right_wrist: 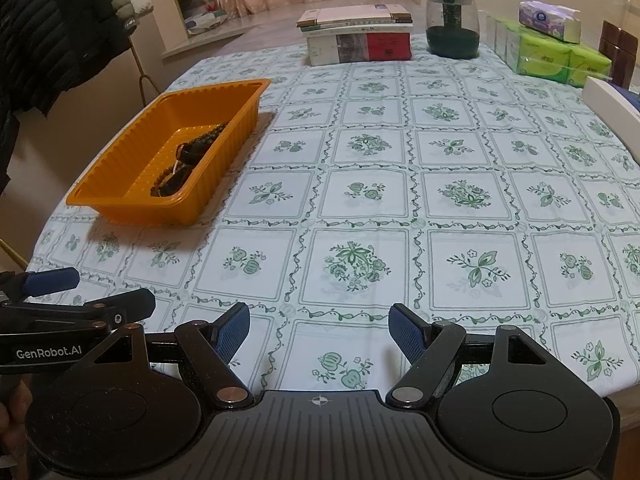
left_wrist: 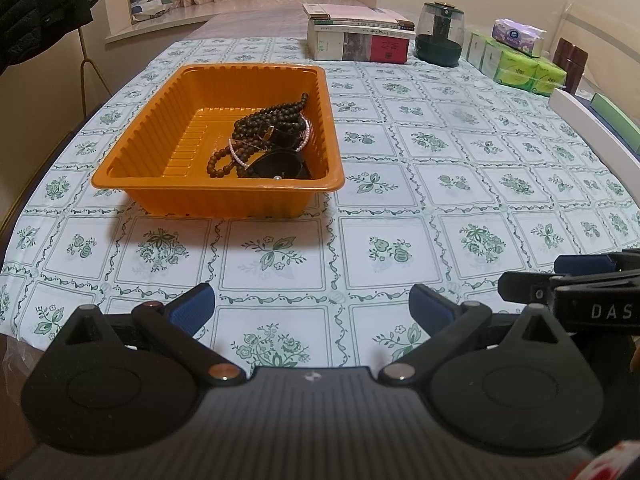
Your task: Organize jewelry
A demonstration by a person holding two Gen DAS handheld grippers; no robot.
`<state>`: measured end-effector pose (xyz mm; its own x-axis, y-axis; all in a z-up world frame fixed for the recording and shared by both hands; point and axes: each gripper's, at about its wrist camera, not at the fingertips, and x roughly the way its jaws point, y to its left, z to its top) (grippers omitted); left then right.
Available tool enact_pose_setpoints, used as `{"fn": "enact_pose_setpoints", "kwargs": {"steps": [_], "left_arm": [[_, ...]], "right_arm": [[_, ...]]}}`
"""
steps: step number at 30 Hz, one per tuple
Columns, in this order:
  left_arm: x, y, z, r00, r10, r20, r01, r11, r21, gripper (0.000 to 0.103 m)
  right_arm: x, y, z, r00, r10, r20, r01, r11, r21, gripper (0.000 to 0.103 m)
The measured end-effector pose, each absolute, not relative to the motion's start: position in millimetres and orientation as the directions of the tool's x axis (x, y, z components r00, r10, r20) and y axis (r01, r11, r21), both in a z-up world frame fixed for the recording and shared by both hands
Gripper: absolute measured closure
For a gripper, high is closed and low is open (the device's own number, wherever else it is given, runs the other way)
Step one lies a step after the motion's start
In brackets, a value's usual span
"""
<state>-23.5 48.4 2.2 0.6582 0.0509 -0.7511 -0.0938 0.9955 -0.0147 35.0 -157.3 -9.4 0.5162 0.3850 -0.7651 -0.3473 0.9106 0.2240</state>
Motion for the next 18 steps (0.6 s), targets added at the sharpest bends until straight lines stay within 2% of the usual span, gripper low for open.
{"fn": "enact_pose_setpoints", "kwargs": {"steps": [18], "left_arm": [[-27.6, 49.5, 3.6, 0.677, 0.058, -0.734, -0.096, 0.995, -0.011, 0.0]], "right_arm": [[34.2, -155.4, -7.5, 0.518, 0.388, -0.762, -0.351, 0.909, 0.224, 0.027]]}}
